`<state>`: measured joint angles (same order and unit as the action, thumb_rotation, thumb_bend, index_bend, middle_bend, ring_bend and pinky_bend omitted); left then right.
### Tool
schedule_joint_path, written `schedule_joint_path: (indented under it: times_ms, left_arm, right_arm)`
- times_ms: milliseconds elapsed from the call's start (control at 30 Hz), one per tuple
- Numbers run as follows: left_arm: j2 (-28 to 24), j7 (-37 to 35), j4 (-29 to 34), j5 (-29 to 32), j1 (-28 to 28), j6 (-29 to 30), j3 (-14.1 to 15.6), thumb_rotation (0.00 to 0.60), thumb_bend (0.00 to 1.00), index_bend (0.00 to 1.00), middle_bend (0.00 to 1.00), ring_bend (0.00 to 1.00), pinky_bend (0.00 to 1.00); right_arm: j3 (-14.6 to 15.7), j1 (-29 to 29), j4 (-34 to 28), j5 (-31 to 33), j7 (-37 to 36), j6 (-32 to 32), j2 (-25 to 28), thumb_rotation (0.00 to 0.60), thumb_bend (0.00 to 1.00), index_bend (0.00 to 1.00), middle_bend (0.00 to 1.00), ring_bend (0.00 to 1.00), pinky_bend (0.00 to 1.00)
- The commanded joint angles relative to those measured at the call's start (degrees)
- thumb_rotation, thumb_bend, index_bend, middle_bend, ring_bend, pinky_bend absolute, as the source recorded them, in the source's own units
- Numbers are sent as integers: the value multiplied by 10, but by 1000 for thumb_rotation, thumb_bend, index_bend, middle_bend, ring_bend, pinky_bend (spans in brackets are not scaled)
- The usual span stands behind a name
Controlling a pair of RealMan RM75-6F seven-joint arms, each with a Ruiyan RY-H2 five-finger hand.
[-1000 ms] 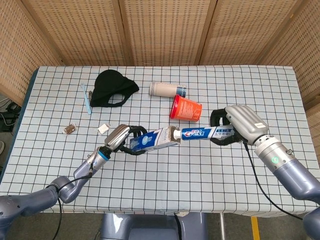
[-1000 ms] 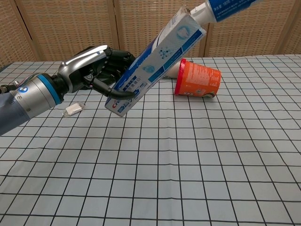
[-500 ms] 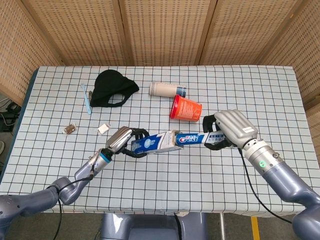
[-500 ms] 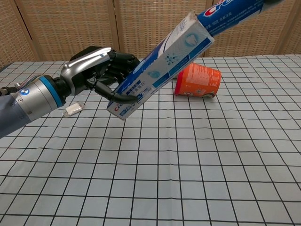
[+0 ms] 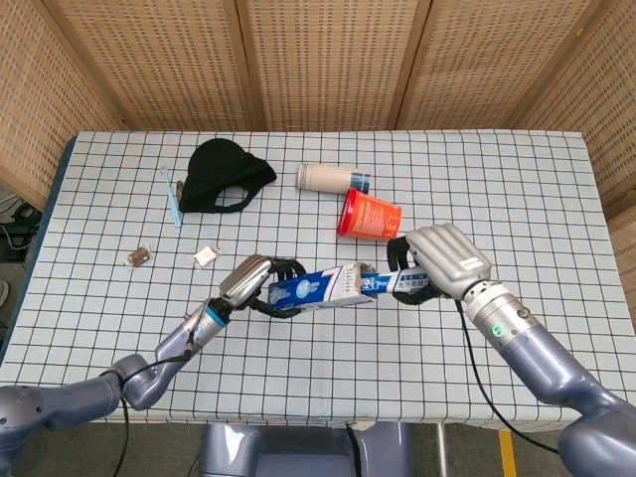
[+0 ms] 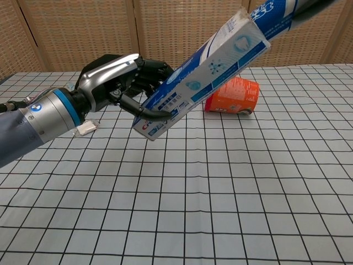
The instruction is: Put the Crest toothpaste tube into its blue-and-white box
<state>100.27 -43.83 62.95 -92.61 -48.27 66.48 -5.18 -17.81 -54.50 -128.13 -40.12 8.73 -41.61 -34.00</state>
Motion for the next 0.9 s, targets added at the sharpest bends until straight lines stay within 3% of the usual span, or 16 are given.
schedule_joint_path:
  times_ms: [33,100,200,267,333,533,633,767,900]
  left_arm:
    - [2,5,5,-1,-2,-1,0,600,365,613,479,509,521]
    - [4,6,8,0,-3,0,-1,600,367,622,479,509,521]
    - [23,-4,13,2,-2,12,-5,600,368,631,481,509,521]
    - [34,-13,10,6,-1,15,-8,600,368,634,482,509,521]
    - [47,-24,5,8,0,20,-10,600,368,641,486,509,521]
    - [79,-54,-15,15,1,34,-20,600,362,658,491,509,521]
    - [98,-77,-30,18,6,53,-28,600,360,659,491,509,521]
    - [106,-103,-42,19,13,75,-35,600,356,659,492,509,521]
    - [106,-142,-32,24,23,101,-47,600,359,659,491,509,521]
  right_arm:
    - [12,-24,-8,27,38,-11,-6,600,671,709,686,641,531]
    - [17,-34,-12,38,55,-17,-9,600,633,676,652,630,531]
    - [22,-48,-26,41,89,-41,-19,600,466,415,409,457,439]
    - [28,-53,-35,34,123,-66,-16,600,303,140,136,184,173]
    - [25,-53,-49,31,146,-103,-12,600,240,26,19,56,25]
    - [14,-47,-69,39,159,-154,6,600,228,0,0,43,0]
    - [19,-29,-67,11,205,-226,10,600,228,0,0,43,0]
    - [27,3,-33,-29,244,-314,-8,600,227,0,3,43,0]
    - [33,38,22,-41,236,-352,-25,600,228,9,19,46,0]
